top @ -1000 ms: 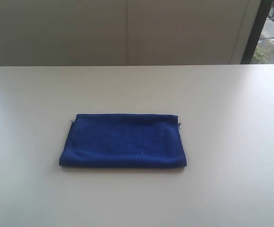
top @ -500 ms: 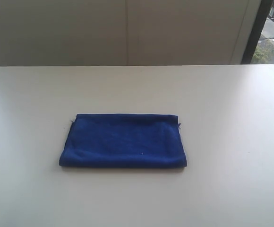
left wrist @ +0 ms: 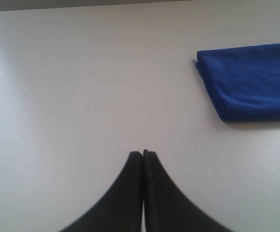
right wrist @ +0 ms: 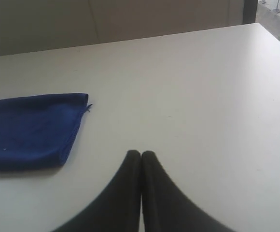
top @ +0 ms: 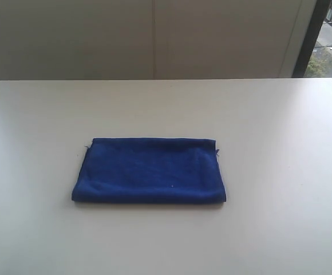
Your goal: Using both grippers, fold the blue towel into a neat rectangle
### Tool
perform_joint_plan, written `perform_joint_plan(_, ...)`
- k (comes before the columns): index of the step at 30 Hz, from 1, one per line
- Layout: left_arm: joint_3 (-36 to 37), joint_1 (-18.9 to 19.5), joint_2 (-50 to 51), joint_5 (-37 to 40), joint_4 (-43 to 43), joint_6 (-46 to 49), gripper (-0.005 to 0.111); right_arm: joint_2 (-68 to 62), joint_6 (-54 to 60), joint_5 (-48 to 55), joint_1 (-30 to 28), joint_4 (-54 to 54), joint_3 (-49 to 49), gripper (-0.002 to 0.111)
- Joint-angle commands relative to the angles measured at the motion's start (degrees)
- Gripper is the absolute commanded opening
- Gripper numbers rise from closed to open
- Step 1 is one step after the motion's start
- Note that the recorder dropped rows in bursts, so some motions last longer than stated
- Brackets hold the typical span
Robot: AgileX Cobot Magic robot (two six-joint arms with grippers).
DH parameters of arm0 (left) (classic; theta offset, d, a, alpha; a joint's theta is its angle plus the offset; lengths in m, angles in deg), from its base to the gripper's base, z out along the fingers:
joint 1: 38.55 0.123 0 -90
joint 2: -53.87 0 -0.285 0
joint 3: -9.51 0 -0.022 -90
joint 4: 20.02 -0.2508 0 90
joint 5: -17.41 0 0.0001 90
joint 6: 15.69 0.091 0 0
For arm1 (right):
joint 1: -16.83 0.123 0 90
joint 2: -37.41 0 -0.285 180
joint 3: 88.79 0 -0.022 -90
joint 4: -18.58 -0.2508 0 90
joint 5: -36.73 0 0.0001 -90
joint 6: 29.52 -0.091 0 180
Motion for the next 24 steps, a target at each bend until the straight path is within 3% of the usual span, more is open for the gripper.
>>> perform_joint_plan(1,0.3,0.2,-0.3,0.0,0.1,-0.5,0.0,0.4,1.6,-1.4,1.3,1.3,0.3,0.0)
perform_joint_plan(24,0.3,0.2,-0.3,0.0,0.1,-0.5,0.0,0.4,2.5,-1.3,1.2,1.4,0.3,0.0)
